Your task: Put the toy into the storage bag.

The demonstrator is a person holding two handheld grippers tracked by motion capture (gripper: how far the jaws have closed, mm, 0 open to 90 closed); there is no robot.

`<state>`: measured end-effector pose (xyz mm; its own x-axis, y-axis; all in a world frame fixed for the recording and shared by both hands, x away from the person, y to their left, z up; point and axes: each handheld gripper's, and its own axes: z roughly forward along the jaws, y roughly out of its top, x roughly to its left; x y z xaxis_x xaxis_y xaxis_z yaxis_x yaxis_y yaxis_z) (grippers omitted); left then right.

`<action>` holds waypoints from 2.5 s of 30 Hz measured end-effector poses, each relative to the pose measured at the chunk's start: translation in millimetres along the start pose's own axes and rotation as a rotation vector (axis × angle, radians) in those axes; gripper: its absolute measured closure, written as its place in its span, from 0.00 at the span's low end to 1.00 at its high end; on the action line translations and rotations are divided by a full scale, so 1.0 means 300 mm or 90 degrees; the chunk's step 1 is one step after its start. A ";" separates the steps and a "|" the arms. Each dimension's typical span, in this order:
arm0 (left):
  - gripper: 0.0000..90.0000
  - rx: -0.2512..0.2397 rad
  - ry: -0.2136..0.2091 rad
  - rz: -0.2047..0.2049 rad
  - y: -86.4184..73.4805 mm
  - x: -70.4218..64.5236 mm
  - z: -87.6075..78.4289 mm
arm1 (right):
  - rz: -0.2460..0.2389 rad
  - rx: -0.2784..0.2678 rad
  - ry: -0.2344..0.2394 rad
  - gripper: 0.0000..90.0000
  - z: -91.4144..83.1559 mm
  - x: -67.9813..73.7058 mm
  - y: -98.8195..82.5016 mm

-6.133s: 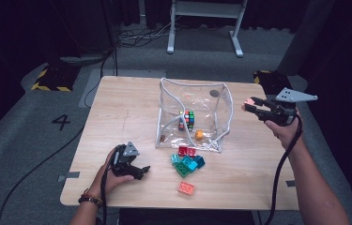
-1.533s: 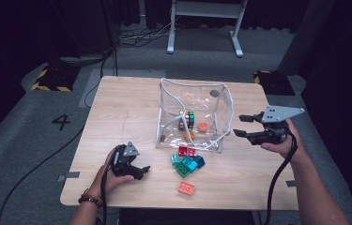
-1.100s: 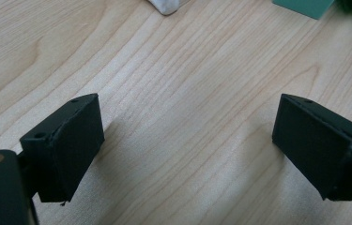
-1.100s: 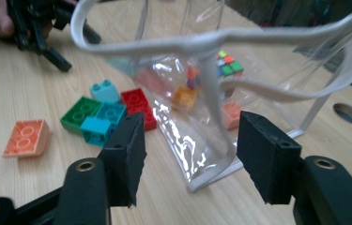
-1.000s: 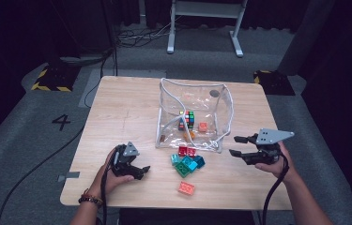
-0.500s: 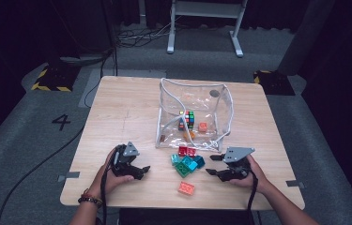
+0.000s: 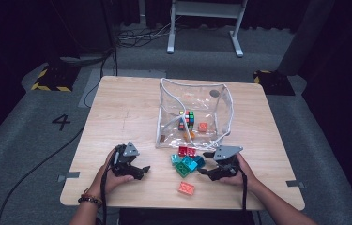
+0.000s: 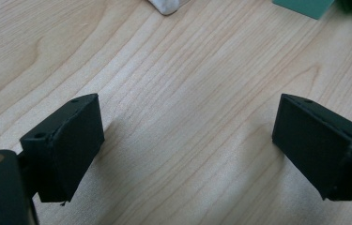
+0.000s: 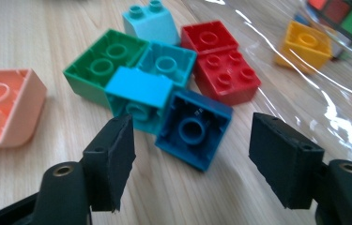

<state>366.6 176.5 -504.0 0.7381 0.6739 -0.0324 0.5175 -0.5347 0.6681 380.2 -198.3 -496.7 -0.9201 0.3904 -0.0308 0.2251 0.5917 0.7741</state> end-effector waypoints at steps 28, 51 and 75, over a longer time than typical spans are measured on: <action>0.11 0.000 0.000 0.000 0.000 0.000 0.000 | 0.006 0.022 0.032 0.53 -0.005 -0.017 -0.033; 0.11 0.000 0.000 0.000 0.000 0.000 0.000 | 0.008 0.015 0.005 0.64 -0.042 -0.037 -0.051; 0.11 0.000 0.000 0.000 0.000 0.000 0.000 | 0.025 0.032 0.005 0.66 -0.110 -0.092 -0.093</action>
<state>366.5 176.5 -504.1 0.7379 0.6741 -0.0323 0.5175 -0.5344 0.6683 388.7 -248.9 -496.7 -0.9125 0.4091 0.0041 0.2772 0.6108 0.7416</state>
